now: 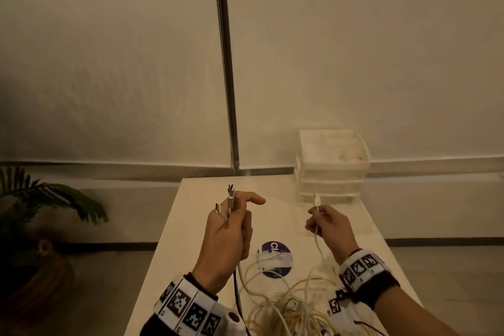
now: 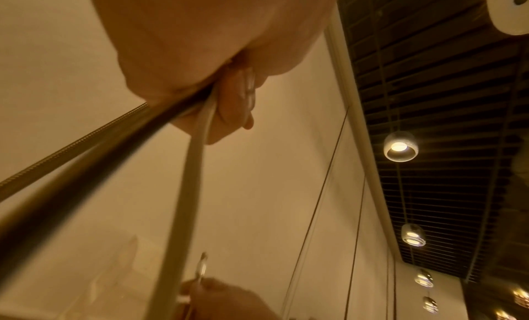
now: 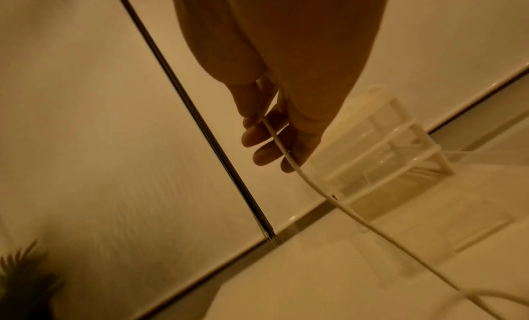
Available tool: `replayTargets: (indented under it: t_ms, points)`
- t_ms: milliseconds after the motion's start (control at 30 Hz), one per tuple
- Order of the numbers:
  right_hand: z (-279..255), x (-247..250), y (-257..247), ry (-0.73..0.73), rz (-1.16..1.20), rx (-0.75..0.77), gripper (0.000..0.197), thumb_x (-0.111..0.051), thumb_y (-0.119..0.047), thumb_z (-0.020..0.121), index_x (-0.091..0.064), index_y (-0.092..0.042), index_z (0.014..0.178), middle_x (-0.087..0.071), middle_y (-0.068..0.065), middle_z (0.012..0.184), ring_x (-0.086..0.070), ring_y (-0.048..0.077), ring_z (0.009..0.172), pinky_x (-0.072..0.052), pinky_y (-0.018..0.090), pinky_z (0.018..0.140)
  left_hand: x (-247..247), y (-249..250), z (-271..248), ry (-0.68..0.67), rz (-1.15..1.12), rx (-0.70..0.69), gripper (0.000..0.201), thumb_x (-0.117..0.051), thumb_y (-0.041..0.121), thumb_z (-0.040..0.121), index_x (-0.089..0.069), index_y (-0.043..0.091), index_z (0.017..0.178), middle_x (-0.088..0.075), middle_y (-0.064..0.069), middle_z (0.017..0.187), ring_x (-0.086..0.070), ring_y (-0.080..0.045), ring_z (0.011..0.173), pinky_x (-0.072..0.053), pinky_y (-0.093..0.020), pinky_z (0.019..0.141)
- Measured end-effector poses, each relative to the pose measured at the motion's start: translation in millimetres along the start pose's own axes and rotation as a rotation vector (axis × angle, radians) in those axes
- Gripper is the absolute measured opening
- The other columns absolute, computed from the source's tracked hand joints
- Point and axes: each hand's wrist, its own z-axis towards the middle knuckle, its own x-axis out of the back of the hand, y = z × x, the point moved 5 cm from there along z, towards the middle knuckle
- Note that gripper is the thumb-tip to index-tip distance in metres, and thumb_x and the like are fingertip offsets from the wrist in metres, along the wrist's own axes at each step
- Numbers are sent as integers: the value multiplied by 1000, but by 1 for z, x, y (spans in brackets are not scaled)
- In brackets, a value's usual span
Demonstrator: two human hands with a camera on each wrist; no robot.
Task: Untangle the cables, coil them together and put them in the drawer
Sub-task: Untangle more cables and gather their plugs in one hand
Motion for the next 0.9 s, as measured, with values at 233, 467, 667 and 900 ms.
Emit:
replayTargets:
  t_ms: [233, 467, 667, 900]
  points:
    - [-40, -4, -129, -19, 292, 175, 17, -47, -8, 99, -64, -5, 95, -60, 12, 73, -61, 24, 75, -56, 38, 81, -6, 16, -31, -13, 24, -88, 38, -37, 41, 99, -65, 16, 94, -25, -1, 57, -19, -11, 44, -19, -20, 42]
    - [-66, -13, -267, -52, 392, 425, 15, -49, -12, 99, -64, -7, 97, -59, 10, 72, -61, 24, 70, -57, 43, 81, -3, 36, -46, -7, 8, -93, 42, -35, 41, 101, -61, 9, 98, -25, 1, 55, -18, -10, 43, -15, -22, 42]
    - [-112, -17, -290, -161, 176, 578, 16, -56, -14, 95, -67, -6, 103, -63, 11, 76, -61, 27, 69, -57, 38, 68, -4, 47, -46, 15, -34, -120, 38, -36, 36, 103, -62, 9, 96, -25, -1, 57, -16, -11, 42, -17, -19, 41]
    - [-175, -38, -186, -308, -200, 607, 12, -55, -14, 94, -66, -19, 90, -65, 5, 68, -57, 12, 56, -50, 24, 57, -26, 51, -54, -32, -137, -147, 35, -45, 40, 100, -65, 13, 106, -23, -3, 56, -19, -11, 42, -17, -19, 41]
